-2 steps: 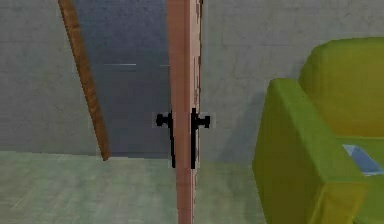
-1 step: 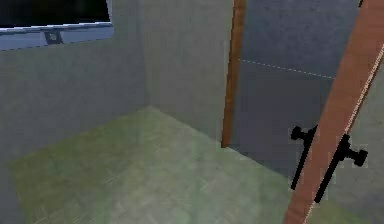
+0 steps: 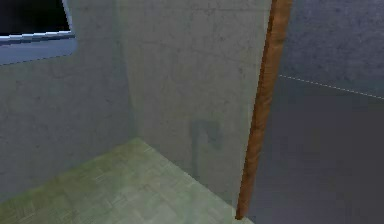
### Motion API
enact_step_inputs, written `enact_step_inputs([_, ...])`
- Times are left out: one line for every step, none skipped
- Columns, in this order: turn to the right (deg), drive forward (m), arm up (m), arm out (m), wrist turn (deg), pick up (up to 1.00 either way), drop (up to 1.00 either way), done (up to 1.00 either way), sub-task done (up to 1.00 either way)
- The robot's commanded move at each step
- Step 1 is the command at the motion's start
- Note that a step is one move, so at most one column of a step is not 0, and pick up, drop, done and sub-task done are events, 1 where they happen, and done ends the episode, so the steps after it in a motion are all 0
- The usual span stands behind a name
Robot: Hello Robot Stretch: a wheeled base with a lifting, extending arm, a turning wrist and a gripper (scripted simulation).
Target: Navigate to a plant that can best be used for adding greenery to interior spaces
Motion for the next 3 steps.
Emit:
enact_step_inputs([21.0,0.00,0.00,0.00,0.0,0.00,0.00,0.00,0.00])
enact_step_inputs([0.0,0.45,0.00,0.00,0.0,0.00,0.00,0.00,0.00])
enact_step_inputs([33.0,0.00,0.00,0.00,0.0,0.00,0.00,0.00,0.00])
